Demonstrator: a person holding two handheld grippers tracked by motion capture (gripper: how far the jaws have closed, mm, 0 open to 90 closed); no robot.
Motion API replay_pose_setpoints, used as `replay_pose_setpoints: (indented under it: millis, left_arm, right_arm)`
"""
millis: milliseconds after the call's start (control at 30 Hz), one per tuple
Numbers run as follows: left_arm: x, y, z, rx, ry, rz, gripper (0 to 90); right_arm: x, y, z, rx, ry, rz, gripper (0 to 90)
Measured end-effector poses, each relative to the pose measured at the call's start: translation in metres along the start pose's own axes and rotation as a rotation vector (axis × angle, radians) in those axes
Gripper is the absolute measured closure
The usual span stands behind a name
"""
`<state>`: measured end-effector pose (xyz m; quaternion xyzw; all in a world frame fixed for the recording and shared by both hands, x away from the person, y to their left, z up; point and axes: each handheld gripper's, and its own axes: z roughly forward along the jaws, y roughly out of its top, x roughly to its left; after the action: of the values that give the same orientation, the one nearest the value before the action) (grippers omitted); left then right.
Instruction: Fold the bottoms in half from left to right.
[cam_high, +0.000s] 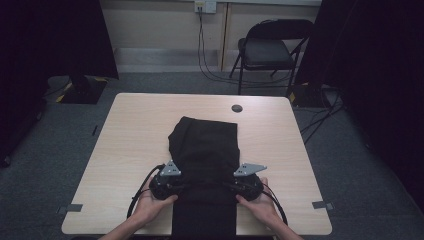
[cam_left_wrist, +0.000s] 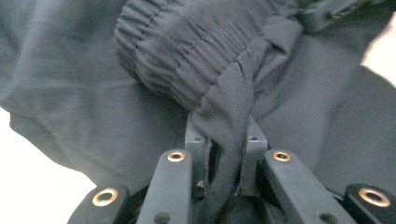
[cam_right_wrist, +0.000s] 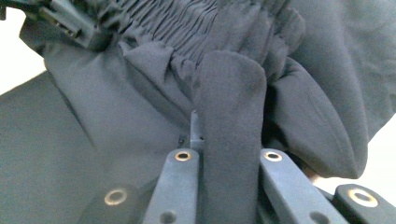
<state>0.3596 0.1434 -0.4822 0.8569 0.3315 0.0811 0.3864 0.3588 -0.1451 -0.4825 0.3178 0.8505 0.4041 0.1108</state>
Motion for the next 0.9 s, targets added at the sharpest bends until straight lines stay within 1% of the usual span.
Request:
replay_pose_setpoints:
  millis: [33, 67, 100, 133, 167, 200, 233, 267, 300, 333, 367, 400, 433, 467, 500, 533, 567, 600, 633, 667, 700, 733, 767, 800, 833, 867, 900]
  left_arm:
    - [0.003, 0.0, 0.005, 0.011, 0.006, 0.004, 79.0]
    - [0.003, 0.0, 0.005, 0.011, 0.006, 0.004, 78.9]
    - [0.006, 0.0, 0.009, 0.013, 0.015, 0.008, 78.9]
    - [0.008, 0.002, 0.011, 0.009, 0.023, 0.011, 78.9]
    - [0.014, 0.007, 0.016, 0.005, 0.05, 0.024, 78.8]
    - [0.014, 0.007, 0.016, 0.005, 0.05, 0.024, 78.7]
    - [0.024, 0.015, 0.024, 0.001, 0.08, 0.015, 78.7]
    - [0.024, 0.015, 0.024, 0.001, 0.08, 0.015, 78.6]
    - [0.038, 0.023, 0.032, -0.02, 0.096, 0.004, 78.1]
    - [0.044, 0.025, 0.035, -0.031, 0.1, -0.011, 77.7]
    - [0.044, 0.025, 0.035, -0.031, 0.1, -0.011, 77.6]
    - [0.049, 0.026, 0.037, -0.04, 0.097, -0.03, 77.6]
    - [0.051, 0.026, 0.036, -0.049, 0.076, -0.047, 75.4]
    - [0.051, 0.026, 0.036, -0.049, 0.076, -0.047, 73.5]
    - [0.051, 0.026, 0.034, -0.043, 0.071, -0.033, 71.0]
    - [0.051, 0.026, 0.031, -0.053, 0.074, -0.035, 71.0]
    - [0.051, 0.028, 0.025, -0.075, 0.06, -0.053, 63.5]
    - [0.051, 0.028, 0.025, -0.075, 0.06, -0.053, 58.4]
    - [0.05, 0.032, 0.017, -0.127, 0.065, -0.077, 51.9]
    - [0.05, 0.032, 0.017, -0.127, 0.065, -0.077, 47.2]
    - [0.049, 0.034, 0.013, -0.157, 0.073, -0.076, 45.8]
    - [0.049, 0.034, 0.013, -0.157, 0.073, -0.076, 45.8]
    - [0.05, 0.034, 0.013, -0.161, 0.074, -0.07, 45.8]
    - [0.05, 0.034, 0.014, -0.157, 0.063, -0.078, 45.8]
    - [0.05, 0.034, 0.015, -0.147, 0.05, -0.081, 49.2]
    - [0.049, 0.033, 0.017, -0.137, 0.044, -0.073, 49.2]
    - [0.047, 0.034, 0.017, -0.136, 0.04, -0.053, 55.0]
  right_arm:
    - [-0.003, -0.001, 0.004, 0.013, -0.014, -0.006, 83.0]
    - [-0.003, -0.001, 0.004, 0.013, -0.014, -0.006, 83.0]
    - [-0.011, -0.002, 0.012, 0.02, -0.021, -0.01, 83.0]
    - [-0.011, -0.002, 0.012, 0.02, -0.021, -0.01, 83.0]
    - [-0.017, 0.002, 0.017, 0.017, -0.042, -0.01, 83.1]
    - [-0.017, 0.002, 0.017, 0.017, -0.042, -0.01, 83.1]
    - [-0.026, 0.008, 0.025, 0.005, -0.066, 0.004, 83.4]
    - [-0.026, 0.008, 0.025, 0.005, -0.066, 0.004, 83.4]
    - [-0.037, 0.015, 0.032, 0.001, -0.086, 0.015, 83.3]
    - [-0.042, 0.017, 0.035, -0.004, -0.093, 0.027, 83.1]
    - [-0.042, 0.017, 0.035, -0.004, -0.093, 0.027, 83.1]
    - [-0.047, 0.019, 0.039, -0.012, -0.096, 0.041, 82.7]
    - [-0.053, 0.022, 0.042, -0.025, -0.094, 0.058, 76.5]
    - [-0.053, 0.022, 0.042, -0.025, -0.094, 0.058, 76.5]
    - [-0.051, 0.021, 0.038, -0.027, -0.076, 0.058, 63.4]
    - [-0.051, 0.021, 0.038, -0.027, -0.076, 0.058, 63.4]
    - [-0.05, 0.022, 0.032, -0.041, -0.074, 0.066, 52.6]
    - [-0.05, 0.022, 0.032, -0.041, -0.074, 0.066, 52.6]
    - [-0.05, 0.027, 0.025, -0.075, -0.09, 0.067, 45.9]
    - [-0.05, 0.027, 0.025, -0.075, -0.09, 0.067, 45.9]
    - [-0.051, 0.034, 0.018, -0.124, -0.102, 0.084, 43.7]
    - [-0.051, 0.034, 0.018, -0.124, -0.102, 0.084, 43.7]
    - [-0.051, 0.037, 0.017, -0.143, -0.105, 0.088, 43.1]
    - [-0.053, 0.04, 0.014, -0.163, -0.109, 0.098, 42.3]
    - [-0.056, 0.043, 0.014, -0.176, -0.091, 0.127, 43.2]
    - [-0.056, 0.043, 0.014, -0.176, -0.091, 0.127, 43.2]
    - [-0.057, 0.043, 0.016, -0.171, -0.084, 0.13, 46.3]
